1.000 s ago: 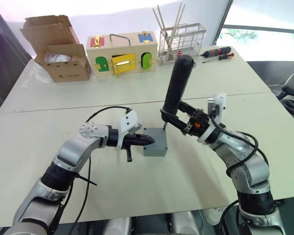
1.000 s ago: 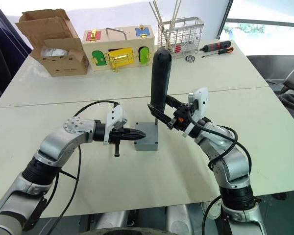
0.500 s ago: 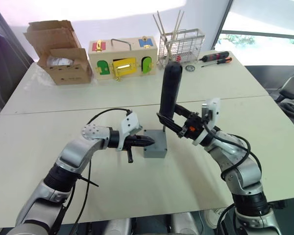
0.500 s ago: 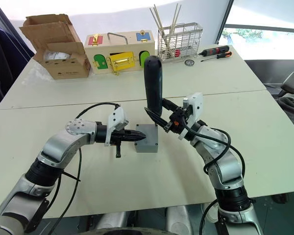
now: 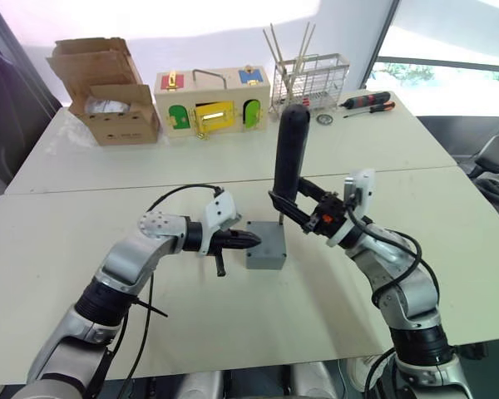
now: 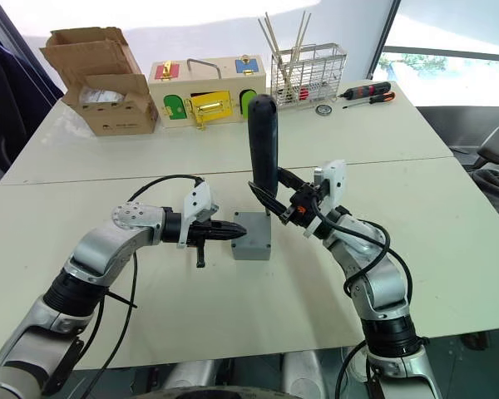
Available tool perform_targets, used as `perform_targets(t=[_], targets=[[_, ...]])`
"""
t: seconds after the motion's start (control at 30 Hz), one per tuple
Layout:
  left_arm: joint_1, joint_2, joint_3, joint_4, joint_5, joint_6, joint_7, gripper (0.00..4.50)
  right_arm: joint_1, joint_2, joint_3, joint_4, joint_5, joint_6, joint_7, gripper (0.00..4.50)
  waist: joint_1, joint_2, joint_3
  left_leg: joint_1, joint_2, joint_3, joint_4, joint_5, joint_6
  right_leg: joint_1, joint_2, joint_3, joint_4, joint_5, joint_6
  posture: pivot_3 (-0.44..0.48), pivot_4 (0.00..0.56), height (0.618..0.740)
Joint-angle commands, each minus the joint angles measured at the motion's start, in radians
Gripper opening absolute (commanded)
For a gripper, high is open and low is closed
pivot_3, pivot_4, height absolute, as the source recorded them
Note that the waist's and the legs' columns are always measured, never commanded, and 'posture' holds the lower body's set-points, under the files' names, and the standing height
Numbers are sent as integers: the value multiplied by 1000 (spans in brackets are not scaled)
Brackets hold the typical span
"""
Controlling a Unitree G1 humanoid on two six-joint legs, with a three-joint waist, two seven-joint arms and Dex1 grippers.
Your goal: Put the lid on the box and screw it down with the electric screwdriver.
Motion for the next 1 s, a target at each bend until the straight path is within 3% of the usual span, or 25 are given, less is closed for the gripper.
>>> perform_targets(t=[0.03,1.0], targets=[[2,1,-13,-14,10,5,-3,0,67,12,46,99,-9,55,8,1858,0,0,0,0,0,0,0,0,0,0,0,0,0,0,0,0,150,739],[24,-10,-29,42,57,-55,-22,0,112,36,41,179,-35,-1,-1,1858,0,-1,-7,8,0,-1,-1,-3,0,8,0,0,-2,-2,2,0,150,739]])
